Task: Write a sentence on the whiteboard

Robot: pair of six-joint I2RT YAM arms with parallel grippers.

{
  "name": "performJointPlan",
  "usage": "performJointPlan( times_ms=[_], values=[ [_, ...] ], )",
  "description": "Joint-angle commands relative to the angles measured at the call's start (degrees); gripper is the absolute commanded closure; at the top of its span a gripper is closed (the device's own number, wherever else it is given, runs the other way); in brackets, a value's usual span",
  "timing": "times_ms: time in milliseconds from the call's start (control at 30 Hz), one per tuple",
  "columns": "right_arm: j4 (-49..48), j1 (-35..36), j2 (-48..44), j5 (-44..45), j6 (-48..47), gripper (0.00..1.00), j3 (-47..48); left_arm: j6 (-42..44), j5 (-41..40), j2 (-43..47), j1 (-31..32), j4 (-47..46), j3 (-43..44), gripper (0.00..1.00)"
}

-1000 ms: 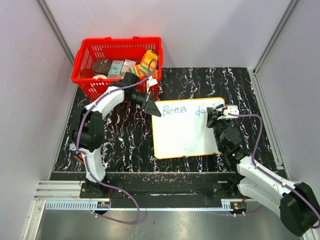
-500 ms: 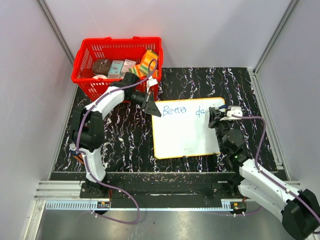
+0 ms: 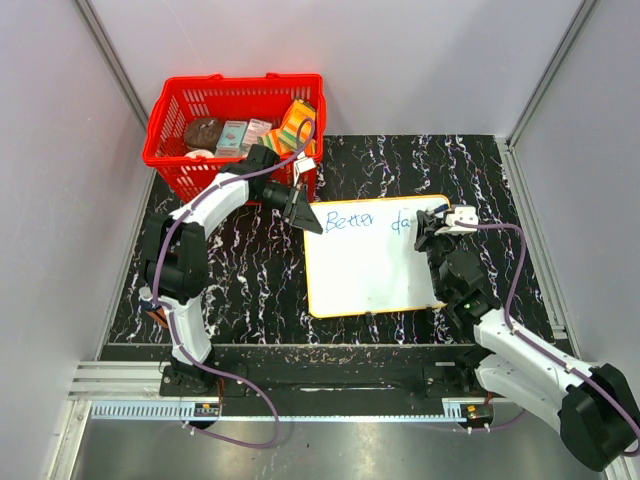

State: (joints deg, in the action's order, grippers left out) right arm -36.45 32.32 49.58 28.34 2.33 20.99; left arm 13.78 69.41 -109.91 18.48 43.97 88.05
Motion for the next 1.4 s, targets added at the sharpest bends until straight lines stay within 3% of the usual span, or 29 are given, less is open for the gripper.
performJointPlan(
  times_ms=[0,567,1367],
  values=[
    [-3.63,0.20,0.25,3.03,-1.27,1.00,2.56,5.29,-10.34,0.40,0.59,-1.96,1.16,1.00],
    [-5.57,0.20,2.53,3.57,0.31,1.00,0.19,5.56,-10.26,0.66,0.68,-2.04,0.81,1.00],
    [3.22,0.20,-2.39,4.36,2.24,1.00,-1.04,5.47,-10.52,0.57,0.68,-1.87,1.16,1.00]
  ],
)
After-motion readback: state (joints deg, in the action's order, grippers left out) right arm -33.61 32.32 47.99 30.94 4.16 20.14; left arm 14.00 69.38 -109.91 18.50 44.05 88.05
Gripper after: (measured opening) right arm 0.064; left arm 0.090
